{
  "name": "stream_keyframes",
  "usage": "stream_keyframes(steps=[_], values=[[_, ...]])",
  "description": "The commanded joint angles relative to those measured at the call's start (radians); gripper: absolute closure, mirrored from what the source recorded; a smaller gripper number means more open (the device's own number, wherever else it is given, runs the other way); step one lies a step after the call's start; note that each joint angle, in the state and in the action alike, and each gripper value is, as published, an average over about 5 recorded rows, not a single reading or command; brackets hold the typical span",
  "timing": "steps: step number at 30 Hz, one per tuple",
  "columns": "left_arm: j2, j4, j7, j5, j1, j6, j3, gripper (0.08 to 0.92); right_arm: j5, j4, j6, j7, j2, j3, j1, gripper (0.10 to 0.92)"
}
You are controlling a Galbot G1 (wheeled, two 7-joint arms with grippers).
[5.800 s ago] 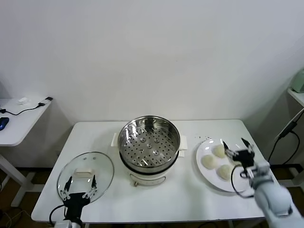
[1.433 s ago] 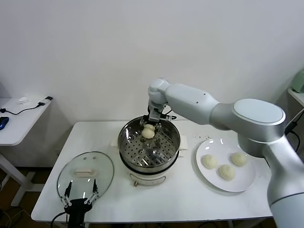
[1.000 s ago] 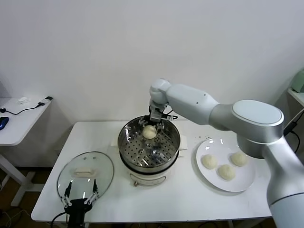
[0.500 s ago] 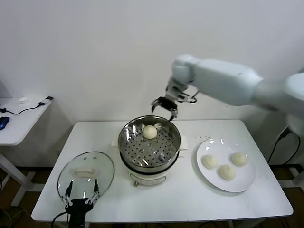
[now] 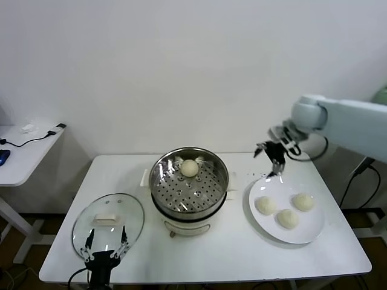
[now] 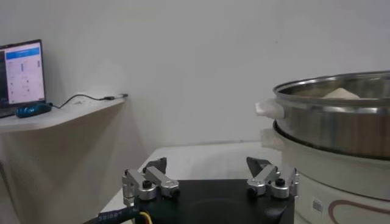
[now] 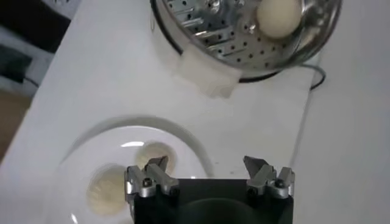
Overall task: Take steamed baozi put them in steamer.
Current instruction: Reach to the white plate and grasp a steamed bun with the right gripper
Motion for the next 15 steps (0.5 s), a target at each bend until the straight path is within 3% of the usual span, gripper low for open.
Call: stream_keyframes(steps=[1, 15], values=[[-0.004, 0.003, 0.0, -0.001, 0.002, 0.0, 0.0, 0.177, -0.005, -0.018, -0.18, 0.064, -0.075, 0.078, -0.237, 0.203], [-0.02, 0.026, 0.004, 0.002, 0.001, -0.005, -0.002, 0.177, -0.084, -0.183, -0.18, 0.106, 0.026, 0.23, -0.443, 0.203]])
